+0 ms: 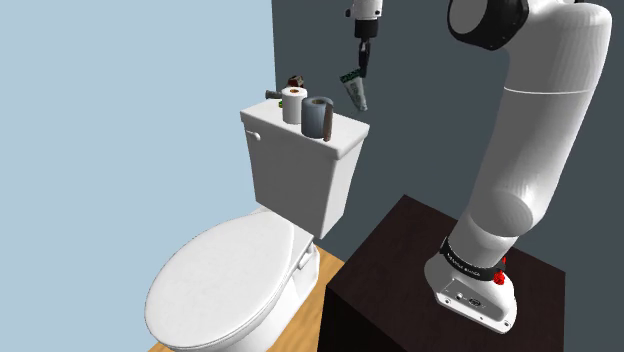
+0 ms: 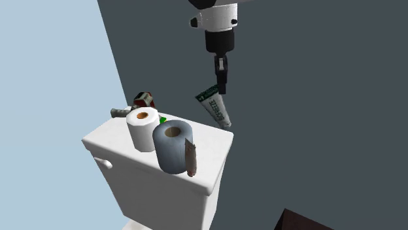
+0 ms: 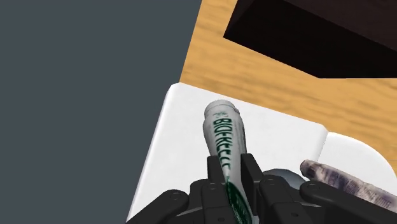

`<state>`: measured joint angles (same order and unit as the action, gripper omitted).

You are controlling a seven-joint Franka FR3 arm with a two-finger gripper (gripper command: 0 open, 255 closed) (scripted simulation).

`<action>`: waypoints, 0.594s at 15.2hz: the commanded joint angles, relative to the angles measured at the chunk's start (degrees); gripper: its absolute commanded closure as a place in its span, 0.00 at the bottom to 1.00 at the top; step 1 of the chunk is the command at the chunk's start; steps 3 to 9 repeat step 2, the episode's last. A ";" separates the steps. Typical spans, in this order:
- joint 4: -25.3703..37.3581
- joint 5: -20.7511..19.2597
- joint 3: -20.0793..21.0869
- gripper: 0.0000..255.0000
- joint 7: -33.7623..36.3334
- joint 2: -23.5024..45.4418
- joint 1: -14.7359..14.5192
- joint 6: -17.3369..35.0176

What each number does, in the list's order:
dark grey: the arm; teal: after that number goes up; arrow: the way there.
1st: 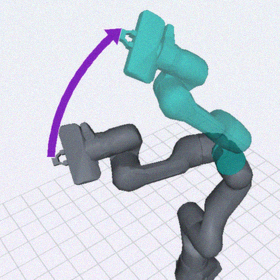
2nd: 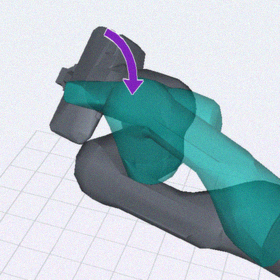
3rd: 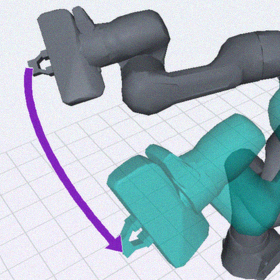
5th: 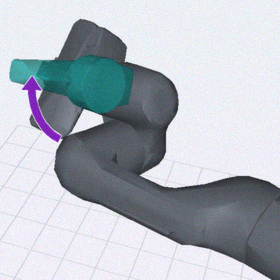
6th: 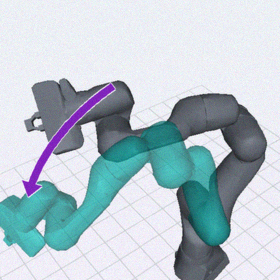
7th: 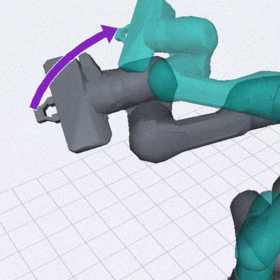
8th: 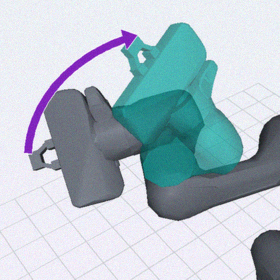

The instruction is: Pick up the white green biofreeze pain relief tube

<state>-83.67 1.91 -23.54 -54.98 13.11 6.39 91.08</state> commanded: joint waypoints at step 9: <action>1.24 0.05 -0.02 1.00 -0.05 0.14 0.07 -1.11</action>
